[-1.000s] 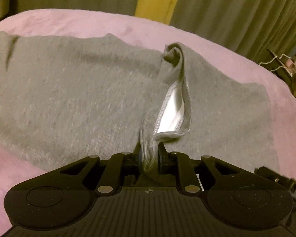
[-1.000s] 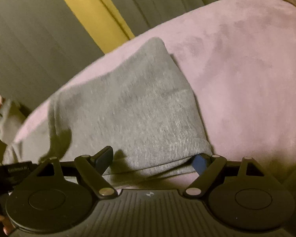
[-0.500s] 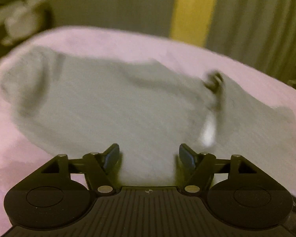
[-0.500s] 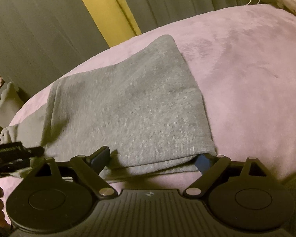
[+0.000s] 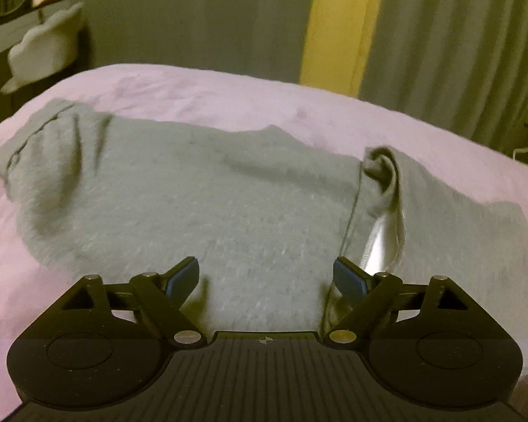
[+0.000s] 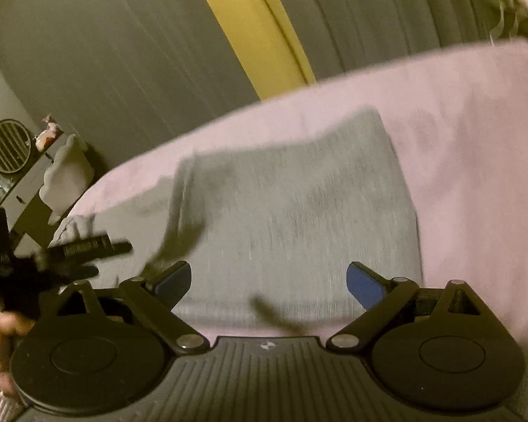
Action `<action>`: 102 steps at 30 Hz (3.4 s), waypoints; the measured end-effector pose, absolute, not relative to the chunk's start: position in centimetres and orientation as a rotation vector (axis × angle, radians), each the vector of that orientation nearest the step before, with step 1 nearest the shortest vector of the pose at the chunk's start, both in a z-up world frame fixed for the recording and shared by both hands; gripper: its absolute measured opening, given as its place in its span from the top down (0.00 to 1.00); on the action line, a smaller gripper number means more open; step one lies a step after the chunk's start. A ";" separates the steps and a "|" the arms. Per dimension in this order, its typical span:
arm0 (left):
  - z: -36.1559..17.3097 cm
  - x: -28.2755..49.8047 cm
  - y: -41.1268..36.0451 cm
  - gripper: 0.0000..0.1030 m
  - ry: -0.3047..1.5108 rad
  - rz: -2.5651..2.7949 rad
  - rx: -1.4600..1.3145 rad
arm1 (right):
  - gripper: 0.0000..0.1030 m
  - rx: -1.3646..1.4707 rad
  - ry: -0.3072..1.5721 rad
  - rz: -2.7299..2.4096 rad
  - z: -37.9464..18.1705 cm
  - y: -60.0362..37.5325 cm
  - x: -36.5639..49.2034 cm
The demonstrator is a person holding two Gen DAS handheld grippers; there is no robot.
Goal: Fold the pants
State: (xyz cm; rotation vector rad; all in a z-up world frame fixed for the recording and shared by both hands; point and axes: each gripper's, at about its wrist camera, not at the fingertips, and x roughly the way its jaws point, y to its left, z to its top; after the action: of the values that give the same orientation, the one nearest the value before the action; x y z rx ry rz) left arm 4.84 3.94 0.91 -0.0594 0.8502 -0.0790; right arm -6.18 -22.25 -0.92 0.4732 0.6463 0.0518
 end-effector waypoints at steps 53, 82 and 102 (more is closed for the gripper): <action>-1.3 11.5 3.1 0.53 0.961 -0.407 -0.219 | 0.16 0.430 0.690 -0.115 -6.0 -24.5 -0.9; 2.6 7.4 25.0 0.08 0.836 0.200 -0.357 | 0.03 0.204 0.724 -0.100 -7.5 -21.8 -0.4; -3.5 13.3 27.9 0.07 0.925 0.171 -0.364 | 0.03 0.182 0.733 -0.130 -7.8 -21.1 0.5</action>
State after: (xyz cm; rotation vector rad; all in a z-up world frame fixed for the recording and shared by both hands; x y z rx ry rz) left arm 13.33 27.87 -3.47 -0.3635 0.9250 0.1715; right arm 0.45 -21.09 -7.77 0.1816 0.7326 -0.1303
